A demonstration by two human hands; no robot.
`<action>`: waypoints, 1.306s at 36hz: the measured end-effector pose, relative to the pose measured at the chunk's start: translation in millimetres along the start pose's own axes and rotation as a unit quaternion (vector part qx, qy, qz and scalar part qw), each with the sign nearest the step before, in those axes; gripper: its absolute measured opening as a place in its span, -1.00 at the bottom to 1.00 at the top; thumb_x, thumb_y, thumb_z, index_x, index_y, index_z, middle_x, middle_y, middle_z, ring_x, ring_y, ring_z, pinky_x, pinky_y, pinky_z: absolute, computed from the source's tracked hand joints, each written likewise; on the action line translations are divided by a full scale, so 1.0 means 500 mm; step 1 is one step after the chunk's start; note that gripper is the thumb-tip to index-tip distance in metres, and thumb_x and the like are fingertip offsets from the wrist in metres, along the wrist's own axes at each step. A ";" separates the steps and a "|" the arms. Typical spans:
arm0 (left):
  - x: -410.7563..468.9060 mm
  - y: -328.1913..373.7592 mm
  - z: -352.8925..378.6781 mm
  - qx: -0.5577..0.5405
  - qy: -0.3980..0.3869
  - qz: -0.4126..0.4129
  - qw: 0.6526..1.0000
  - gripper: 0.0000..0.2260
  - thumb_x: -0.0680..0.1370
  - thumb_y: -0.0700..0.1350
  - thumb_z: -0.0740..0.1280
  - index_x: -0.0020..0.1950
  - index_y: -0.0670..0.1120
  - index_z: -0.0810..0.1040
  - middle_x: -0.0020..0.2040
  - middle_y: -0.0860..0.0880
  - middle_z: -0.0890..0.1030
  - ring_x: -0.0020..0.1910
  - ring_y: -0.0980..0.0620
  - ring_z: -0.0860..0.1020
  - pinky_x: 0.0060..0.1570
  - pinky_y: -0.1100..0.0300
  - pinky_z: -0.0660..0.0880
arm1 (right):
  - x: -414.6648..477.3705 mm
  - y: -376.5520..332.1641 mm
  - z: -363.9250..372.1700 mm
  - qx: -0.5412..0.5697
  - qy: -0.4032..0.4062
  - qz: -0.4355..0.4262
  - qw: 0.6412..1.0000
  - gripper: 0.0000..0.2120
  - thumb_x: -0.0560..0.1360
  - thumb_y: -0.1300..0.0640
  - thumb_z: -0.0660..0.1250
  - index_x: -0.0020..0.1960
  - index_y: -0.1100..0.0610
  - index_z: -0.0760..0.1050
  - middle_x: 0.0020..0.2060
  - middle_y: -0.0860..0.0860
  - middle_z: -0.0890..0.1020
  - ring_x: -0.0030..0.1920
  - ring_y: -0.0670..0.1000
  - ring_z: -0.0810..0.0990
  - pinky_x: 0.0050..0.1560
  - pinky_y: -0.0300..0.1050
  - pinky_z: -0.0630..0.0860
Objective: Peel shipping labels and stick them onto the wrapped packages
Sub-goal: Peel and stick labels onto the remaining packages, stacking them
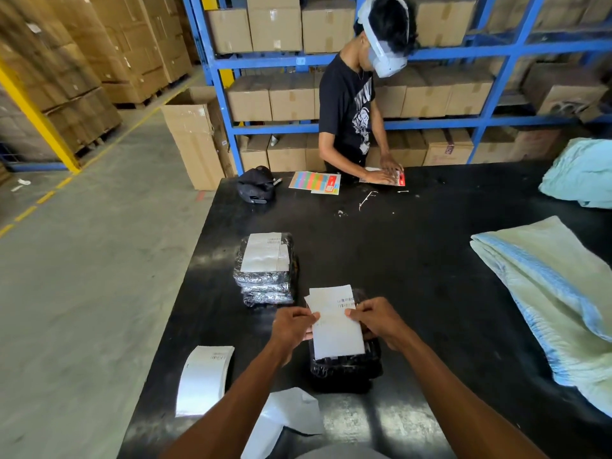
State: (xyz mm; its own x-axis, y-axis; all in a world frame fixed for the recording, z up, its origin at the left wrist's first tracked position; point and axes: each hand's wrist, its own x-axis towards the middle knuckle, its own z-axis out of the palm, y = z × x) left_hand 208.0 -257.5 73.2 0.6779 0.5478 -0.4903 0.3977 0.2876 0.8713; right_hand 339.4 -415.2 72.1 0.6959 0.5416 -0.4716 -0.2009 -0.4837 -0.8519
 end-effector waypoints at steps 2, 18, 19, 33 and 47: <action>0.007 -0.011 0.004 0.007 0.000 -0.010 1.000 -0.91 0.56 -0.24 0.43 -0.06 -0.27 0.60 -0.04 -0.22 0.71 -0.20 -0.02 0.70 -0.34 0.27 0.60 | 0.000 0.007 0.004 -0.005 0.006 0.006 1.000 -0.72 0.57 0.18 0.43 -0.03 0.45 0.59 -0.22 0.13 0.74 -0.32 -0.03 0.72 -0.40 -0.12 0.61; 0.051 -0.029 0.032 0.042 0.007 -0.014 0.999 -0.80 0.56 -0.19 0.44 -0.06 -0.35 0.64 -0.06 -0.26 0.73 -0.11 -0.19 0.73 -0.27 0.11 0.66 | 0.004 0.010 -0.007 -0.071 0.091 0.008 0.993 -0.69 0.54 0.11 0.45 -0.32 0.22 0.59 -0.36 0.01 0.68 -0.34 -0.03 0.67 -0.40 -0.11 0.63; 0.054 -0.031 0.034 0.047 0.010 -0.014 0.999 -0.81 0.56 -0.18 0.45 -0.09 -0.33 0.64 -0.06 -0.27 0.73 -0.07 -0.22 0.72 -0.24 0.08 0.67 | 0.003 0.008 -0.007 -0.078 0.096 0.008 0.992 -0.69 0.54 0.10 0.46 -0.34 0.20 0.57 -0.35 0.02 0.67 -0.34 -0.03 0.67 -0.42 -0.13 0.62; 0.070 -0.044 0.033 0.090 0.035 -0.015 0.995 -0.81 0.52 -0.15 0.48 -0.14 -0.29 0.67 -0.10 -0.27 0.73 -0.07 -0.25 0.72 -0.13 -0.15 0.69 | 0.001 -0.008 -0.001 -0.153 0.128 0.026 0.979 -0.66 0.48 0.13 0.44 -0.43 0.14 0.48 -0.41 0.06 0.64 -0.39 0.01 0.66 -0.40 0.00 0.68; 0.063 -0.037 0.035 0.135 0.062 -0.008 0.989 -0.78 0.49 -0.14 0.49 -0.18 -0.32 0.65 -0.14 -0.26 0.72 -0.11 -0.22 0.72 -0.14 -0.11 0.70 | 0.008 -0.053 0.002 -0.372 0.068 -0.016 0.926 -0.75 0.53 0.08 0.33 0.10 0.22 0.60 0.05 0.17 0.70 0.06 0.21 0.68 0.02 0.02 0.62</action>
State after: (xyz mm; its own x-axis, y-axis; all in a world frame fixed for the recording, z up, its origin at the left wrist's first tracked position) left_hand 232.8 -259.5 41.2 0.5957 0.6424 -0.4822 0.5699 0.0851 0.8173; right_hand 347.1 -399.6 92.7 0.7842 0.4964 -0.3723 0.3163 -0.8360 -0.4484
